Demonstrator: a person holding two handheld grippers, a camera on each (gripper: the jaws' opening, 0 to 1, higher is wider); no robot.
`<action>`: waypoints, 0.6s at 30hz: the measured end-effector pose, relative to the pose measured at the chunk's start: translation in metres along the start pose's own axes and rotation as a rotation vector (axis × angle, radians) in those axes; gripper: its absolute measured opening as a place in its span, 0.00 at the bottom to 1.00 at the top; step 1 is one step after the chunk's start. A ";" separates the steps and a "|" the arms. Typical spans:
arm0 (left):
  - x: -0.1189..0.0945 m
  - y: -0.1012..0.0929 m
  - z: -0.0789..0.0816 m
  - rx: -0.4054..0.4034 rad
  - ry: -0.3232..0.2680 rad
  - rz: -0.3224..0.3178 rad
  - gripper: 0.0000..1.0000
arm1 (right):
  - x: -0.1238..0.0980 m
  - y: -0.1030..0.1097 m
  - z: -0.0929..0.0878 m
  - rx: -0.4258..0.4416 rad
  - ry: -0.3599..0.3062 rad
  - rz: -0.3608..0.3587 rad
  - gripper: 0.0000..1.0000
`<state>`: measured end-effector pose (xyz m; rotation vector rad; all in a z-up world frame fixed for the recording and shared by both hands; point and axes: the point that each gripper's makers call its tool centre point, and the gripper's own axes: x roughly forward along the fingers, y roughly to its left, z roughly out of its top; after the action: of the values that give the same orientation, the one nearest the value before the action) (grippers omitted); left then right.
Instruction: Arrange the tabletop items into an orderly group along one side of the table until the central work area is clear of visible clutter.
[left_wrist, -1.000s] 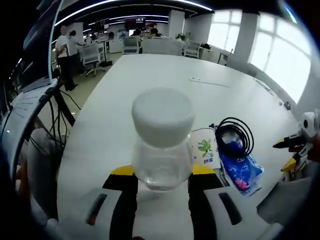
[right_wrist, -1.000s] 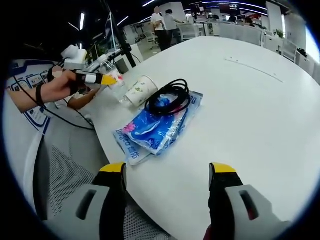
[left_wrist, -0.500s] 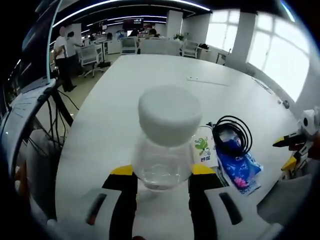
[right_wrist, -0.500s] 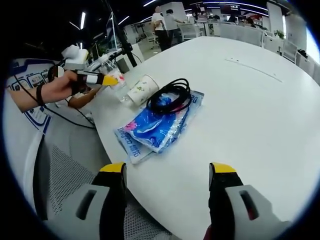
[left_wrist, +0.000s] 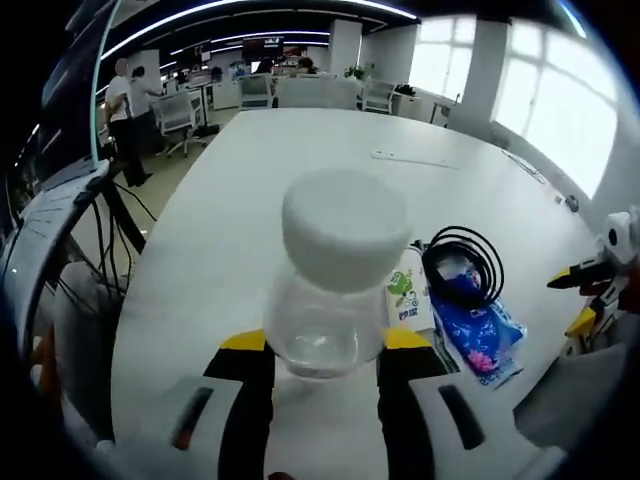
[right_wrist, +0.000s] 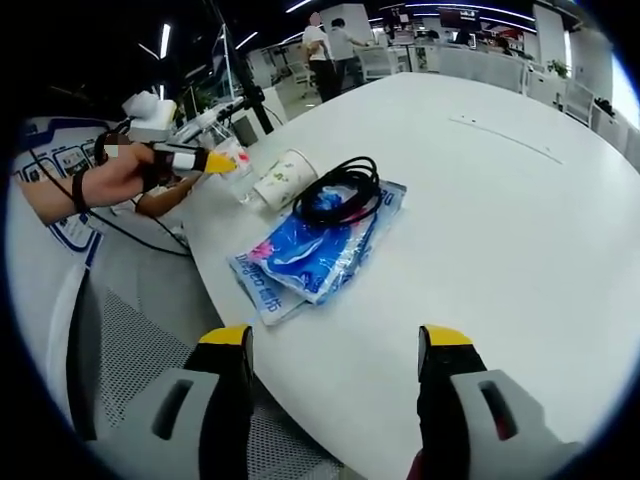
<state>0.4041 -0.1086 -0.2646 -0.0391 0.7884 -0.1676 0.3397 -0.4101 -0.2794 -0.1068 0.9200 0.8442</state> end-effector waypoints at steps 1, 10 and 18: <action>0.000 0.000 0.000 -0.002 0.001 -0.003 0.39 | 0.000 0.001 0.000 0.000 0.000 0.001 0.66; -0.001 0.000 -0.001 0.012 0.002 -0.053 0.40 | 0.002 0.005 -0.001 -0.008 0.008 0.009 0.66; -0.005 0.005 -0.002 0.020 -0.012 -0.101 0.44 | 0.000 0.005 -0.006 -0.003 0.015 0.006 0.67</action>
<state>0.4002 -0.1033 -0.2630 -0.0616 0.7727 -0.2705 0.3322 -0.4090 -0.2814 -0.1131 0.9338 0.8518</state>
